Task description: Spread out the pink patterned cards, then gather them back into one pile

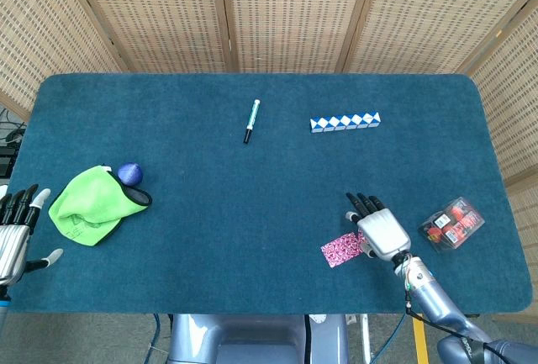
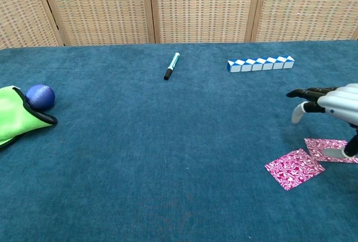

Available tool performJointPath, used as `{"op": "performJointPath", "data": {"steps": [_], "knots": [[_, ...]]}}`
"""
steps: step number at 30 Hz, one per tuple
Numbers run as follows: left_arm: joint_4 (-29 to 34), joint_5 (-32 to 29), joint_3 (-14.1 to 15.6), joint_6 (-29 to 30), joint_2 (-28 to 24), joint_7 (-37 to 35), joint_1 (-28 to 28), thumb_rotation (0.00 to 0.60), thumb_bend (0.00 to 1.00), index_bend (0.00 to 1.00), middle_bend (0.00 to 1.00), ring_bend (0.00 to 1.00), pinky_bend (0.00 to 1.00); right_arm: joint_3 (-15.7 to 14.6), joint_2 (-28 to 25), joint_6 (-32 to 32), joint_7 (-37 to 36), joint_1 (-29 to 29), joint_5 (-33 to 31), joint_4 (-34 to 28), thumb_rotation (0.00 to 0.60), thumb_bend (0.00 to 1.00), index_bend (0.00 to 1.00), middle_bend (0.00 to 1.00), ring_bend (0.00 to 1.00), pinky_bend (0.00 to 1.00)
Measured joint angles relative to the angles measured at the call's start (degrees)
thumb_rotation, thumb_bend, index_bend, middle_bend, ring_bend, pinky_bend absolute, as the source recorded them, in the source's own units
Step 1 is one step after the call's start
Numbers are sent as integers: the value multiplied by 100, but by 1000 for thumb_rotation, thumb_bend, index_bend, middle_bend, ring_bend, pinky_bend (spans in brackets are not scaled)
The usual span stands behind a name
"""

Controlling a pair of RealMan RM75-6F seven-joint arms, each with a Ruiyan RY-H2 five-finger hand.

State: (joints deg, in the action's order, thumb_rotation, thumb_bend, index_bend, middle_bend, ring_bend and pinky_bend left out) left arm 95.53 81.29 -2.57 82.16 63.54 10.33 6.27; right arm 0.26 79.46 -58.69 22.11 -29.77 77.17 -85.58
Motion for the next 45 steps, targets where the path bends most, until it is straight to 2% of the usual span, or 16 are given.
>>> {"op": "performJointPath", "data": {"steps": [10, 16, 33, 38, 45], "knots": [[6, -15, -5, 14, 15, 49, -4, 600, 0, 0, 0, 0, 0, 192, -2, 511, -716, 118, -827, 134, 600, 311, 250, 0, 0, 117], [15, -27, -10, 13, 16, 63, -4, 600, 0, 0, 0, 0, 0, 199, 30, 533, -821, 145, -851, 218, 600, 260, 250, 0, 0, 117], [19, -42, -15, 15, 23, 82, -5, 600, 0, 0, 0, 0, 0, 199, 266, 643, -1140, 156, -764, 702, 600, 265, 250, 0, 0, 117], [22, -49, -17, 14, 23, 88, -4, 600, 0, 0, 0, 0, 0, 239, 318, 722, -1169, 124, -824, 815, 600, 262, 284, 0, 0, 117], [23, -49, -17, 12, 22, 84, -4, 600, 0, 0, 0, 0, 0, 291, 390, 782, -1236, 100, -876, 985, 600, 311, 346, 0, 0, 117]]}}
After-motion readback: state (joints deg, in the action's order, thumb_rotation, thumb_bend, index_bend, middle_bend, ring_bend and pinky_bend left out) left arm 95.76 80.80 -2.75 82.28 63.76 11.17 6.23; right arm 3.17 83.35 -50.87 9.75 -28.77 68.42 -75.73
